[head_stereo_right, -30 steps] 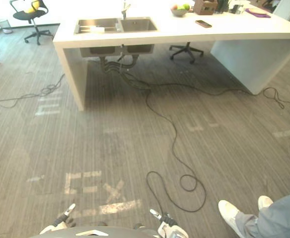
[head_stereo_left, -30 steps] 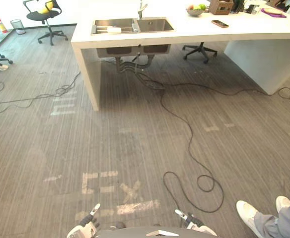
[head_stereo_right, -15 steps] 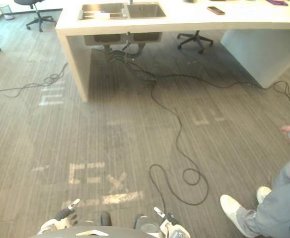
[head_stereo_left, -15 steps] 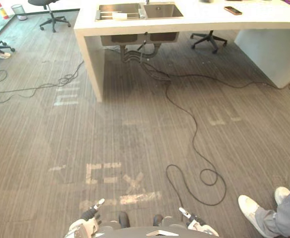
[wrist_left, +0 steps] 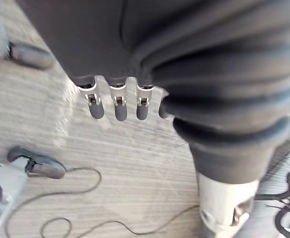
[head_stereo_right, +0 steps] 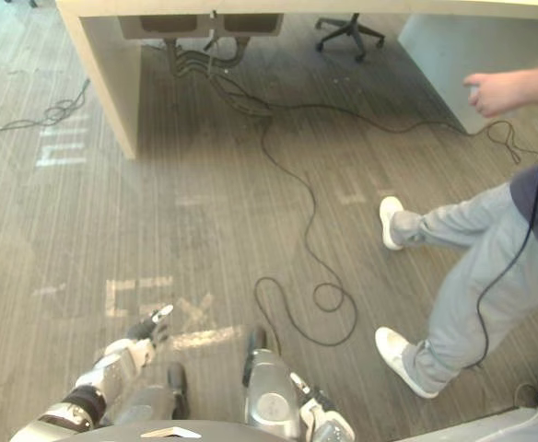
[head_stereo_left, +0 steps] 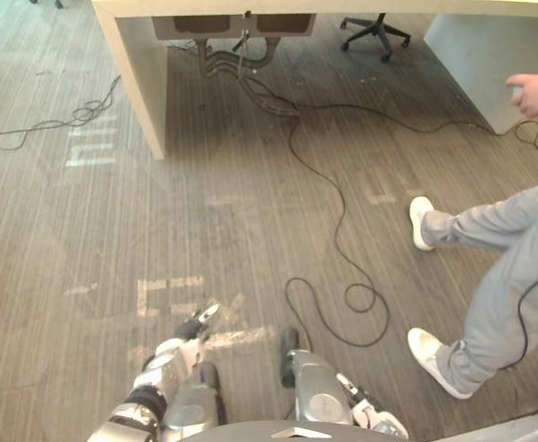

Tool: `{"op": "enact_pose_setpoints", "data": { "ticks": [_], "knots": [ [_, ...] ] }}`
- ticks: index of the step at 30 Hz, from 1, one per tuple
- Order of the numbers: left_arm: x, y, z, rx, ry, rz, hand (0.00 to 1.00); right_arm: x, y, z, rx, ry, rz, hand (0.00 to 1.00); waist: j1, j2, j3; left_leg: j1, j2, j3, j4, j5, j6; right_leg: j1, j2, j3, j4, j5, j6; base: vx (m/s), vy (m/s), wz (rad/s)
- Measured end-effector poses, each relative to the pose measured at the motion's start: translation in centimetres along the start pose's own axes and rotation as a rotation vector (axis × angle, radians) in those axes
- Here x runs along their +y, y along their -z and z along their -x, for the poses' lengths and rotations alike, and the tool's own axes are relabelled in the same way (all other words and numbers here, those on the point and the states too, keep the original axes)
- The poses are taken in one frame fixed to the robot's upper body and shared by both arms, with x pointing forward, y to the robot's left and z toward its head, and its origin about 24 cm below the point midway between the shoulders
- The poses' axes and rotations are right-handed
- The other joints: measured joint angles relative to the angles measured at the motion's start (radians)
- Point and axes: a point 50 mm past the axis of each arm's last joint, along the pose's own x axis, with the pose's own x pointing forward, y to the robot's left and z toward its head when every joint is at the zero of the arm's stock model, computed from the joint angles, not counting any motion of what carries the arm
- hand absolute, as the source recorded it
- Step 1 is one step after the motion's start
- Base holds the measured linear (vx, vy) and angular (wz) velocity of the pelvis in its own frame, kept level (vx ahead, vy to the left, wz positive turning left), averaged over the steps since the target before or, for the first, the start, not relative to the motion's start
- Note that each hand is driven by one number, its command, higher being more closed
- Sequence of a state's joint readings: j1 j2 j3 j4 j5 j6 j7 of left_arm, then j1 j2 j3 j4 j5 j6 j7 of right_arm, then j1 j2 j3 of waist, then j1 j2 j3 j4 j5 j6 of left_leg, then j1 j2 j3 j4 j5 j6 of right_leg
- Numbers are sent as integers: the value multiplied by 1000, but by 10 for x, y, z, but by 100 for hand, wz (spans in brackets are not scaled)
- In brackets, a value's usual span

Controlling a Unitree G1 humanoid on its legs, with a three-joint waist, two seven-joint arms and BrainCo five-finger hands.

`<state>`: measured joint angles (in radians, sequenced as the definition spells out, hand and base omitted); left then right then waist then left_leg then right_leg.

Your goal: Walk over to the sink, pick up the cup, carry it to the dishwasher, place the cup inside the dishwasher, then close the dishwasher door

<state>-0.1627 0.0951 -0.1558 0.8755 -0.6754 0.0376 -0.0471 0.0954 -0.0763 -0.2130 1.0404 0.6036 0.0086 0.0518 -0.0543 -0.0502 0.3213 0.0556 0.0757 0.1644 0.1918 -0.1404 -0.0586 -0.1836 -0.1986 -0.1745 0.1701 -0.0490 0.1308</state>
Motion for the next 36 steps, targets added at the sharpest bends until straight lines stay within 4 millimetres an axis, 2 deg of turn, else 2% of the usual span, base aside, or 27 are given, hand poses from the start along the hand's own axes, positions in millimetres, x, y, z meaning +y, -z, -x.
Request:
{"op": "enact_pose_setpoints", "data": {
  "ticks": [2, 4, 5, 7, 8, 9, 10, 11, 12, 13, 14, 15, 16, 18, 19, 21, 23, 24, 25, 26, 27, 29, 30, 32, 33, 34, 36],
  "knots": [
    [0, 7, 4, -1, 4, 23, 0, -6, 8, 3, 20, 20, -26, 0, -4, 15, 3, 39, 40, -2, 60, -57, -43, -15, -8, -34, 167, 17, -26, 216, -459, 26],
    [-3, 15, 8, 11, 11, 45, 0, -15, 9, 6, 27, 44, -55, 0, -2, 39, -23, 52, 72, -13, 80, -78, -84, -54, -3, -58, 289, -50, -99, 283, -363, 24],
    [-9, 23, 9, 30, 23, 65, 0, -21, 9, 7, 24, 64, -99, 0, -12, 67, -41, 26, 100, -33, 185, -123, -79, -65, -3, -103, 338, -110, -115, 335, -308, 32],
    [-9, 32, 11, 50, 16, 92, 0, -24, 11, 8, 41, 80, -134, 0, -10, 74, -46, 2, 100, -45, 434, -172, -73, -36, 10, -117, 342, -139, -123, 301, -240, 16],
    [-7, 42, 14, 68, -5, 134, 0, -32, 13, 10, 58, 99, -135, 0, -12, 100, -65, -31, 106, -48, 657, -147, -79, -4, 49, -134, 307, -142, -124, 273, -174, 5],
    [-5, 50, 17, 80, -20, 161, 0, -40, 14, 13, 62, 120, -130, 0, -10, 128, -87, -40, 114, -48, 761, -63, -89, 16, 88, -150, 276, -142, -124, 279, -154, 12],
    [-2, 58, 21, 92, -34, 183, 0, -51, 12, 15, 61, 146, -114, 0, -10, 170, -120, -40, 136, -45, 753, 139, -90, 32, 138, -174, 249, -144, -123, 403, -160, 4],
    [10, 59, 25, 81, -69, 179, 0, -50, 10, 13, 72, 145, -65, 0, -1, 157, -129, -34, 162, -9, 759, 196, -101, 46, 160, -171, 268, -155, -167, 338, -151, 3],
    [21, 57, 28, 67, -102, 167, 0, -47, 14, 12, 87, 138, -45, 0, 0, 128, -121, -40, 167, -7, 780, 335, -60, 95, 165, -156, 221, -155, -178, 478, -144, -17],
    [31, 54, 34, 35, -121, 147, 0, -43, 18, 12, 101, 131, -43, 0, 21, 98, -129, -90, 156, -13, 845, 248, -53, 185, 172, -134, 106, -125, -210, 237, -56, -16],
    [30, 51, 35, 23, -115, 144, 0, -43, 17, 12, 96, 130, -43, 0, 23, 91, -131, -110, 151, -11, 856, 172, -48, 196, 172, -131, 93, -120, -213, 376, -47, -33],
    [21, 37, 36, -55, -82, 136, 0, -41, 10, 10, 73, 116, -33, 0, 37, 82, -123, -162, 120, 17, 816, -7, -3, 230, 162, -114, 59, -99, -213, 232, -35, -44],
    [9, 20, 38, -144, -31, 124, 0, -38, 1, 7, 46, 92, -29, 0, 57, 74, -117, -192, 88, 58, 652, -68, 9, 250, 145, -104, 47, -98, -214, 285, -23, -47],
    [-13, -6, 43, -268, 64, 102, 0, -26, -12, 3, -9, 41, -24, 0, 61, 89, -120, -210, 44, 80, 300, -54, 18, 277, 128, -94, 37, -104, -212, 302, 75, -34],
    [-26, -19, 48, -333, 117, 95, 0, -18, -17, 2, -30, 5, 19, 0, 68, 100, -117, -227, 28, 67, 101, 13, 0, 291, 119, -79, 33, -123, -194, 319, 122, -27],
    [-44, -36, 54, -404, 193, 86, 0, -12, -20, 2, -40, -33, 68, 0, 70, 110, -117, -276, 37, 23, -28, 66, -23, 312, 111, -73, 45, -164, -161, 258, 184, -19],
    [-49, -37, 56, -415, 216, 85, 0, -15, -12, 4, -18, -23, 59, 0, 83, 114, -117, -280, 68, 56, -40, 66, -21, 369, 111, -55, 58, -217, -115, 315, 252, -20],
    [-49, -33, 57, -402, 217, 82, 0, -21, -12, 5, -12, -7, 63, 0, 83, 132, -130, -262, 82, 65, -53, 98, -3, 410, 119, -45, 65, -250, -88, 422, 329, -23],
    [-45, -34, 57, -398, 204, 72, 0, -24, -9, 5, 11, 14, 65, 0, 82, 115, -140, -244, 61, 58, -44, 217, 29, 429, 92, -20, 82, -286, -84, 442, 334, -23],
    [-42, -36, 57, -402, 199, 65, 0, -25, -5, 5, 29, 20, 64, 0, 85, 100, -146, -247, 40, 53, -34, 232, 41, 428, 76, -9, 87, -297, -86, 433, 296, -30],
    [-40, -41, 58, -419, 193, 60, 0, -21, 2, 4, 57, 18, 58, 0, 87, 61, -155, -264, -1, 43, 3, 224, 54, 423, 42, 12, 98, -300, -94, 336, 200, -21],
    [-39, -48, 57, -441, 190, 61, 0, -22, 11, 4, 87, 33, 29, 0, 88, 40, -164, -280, -46, 25, 53, 190, 92, 383, 2, 61, 183, -273, -87, 413, 266, -7],
    [-39, -49, 57, -446, 188, 61, 0, -27, 12, 6, 89, 56, 10, 0, 86, 37, -167, -266, -63, 29, 52, 170, 101, 352, -17, 87, 264, -246, -48, 461, 340, 6],
    [-43, -53, 57, -455, 193, 61, 0, -35, 15, 8, 102, 89, -24, 0, 80, 29, -171, -203, -103, 40, 31, 129, 134, 208, -54, 180, 612, -109, 108, 377, 267, 12],
    [-42, -54, 57, -459, 193, 53, 0, -34, 17, 8, 110, 87, -28, 0, 78, 22, -173, -186, -110, 43, 25, 119, 131, 164, -61, 188, 717, -70, 120, 309, 149, 5],
    [-39, -56, 58, -466, 186, 33, 0, -34, 23, 9, 121, 86, -43, 0, 78, 25, -171, -138, -123, 46, -4, 109, 132, 89, -79, 161, 866, -47, 81, 241, 87, -2],
    [-40, -59, 61, -485, 181, 15, 0, -35, 22, 9, 113, 100, -54, 0, 68, 34, -171, -67, -124, 45, -55, 101, 123, 18, -94, 69, 918, -102, -22, 295, 76, -7]
  ]
}}
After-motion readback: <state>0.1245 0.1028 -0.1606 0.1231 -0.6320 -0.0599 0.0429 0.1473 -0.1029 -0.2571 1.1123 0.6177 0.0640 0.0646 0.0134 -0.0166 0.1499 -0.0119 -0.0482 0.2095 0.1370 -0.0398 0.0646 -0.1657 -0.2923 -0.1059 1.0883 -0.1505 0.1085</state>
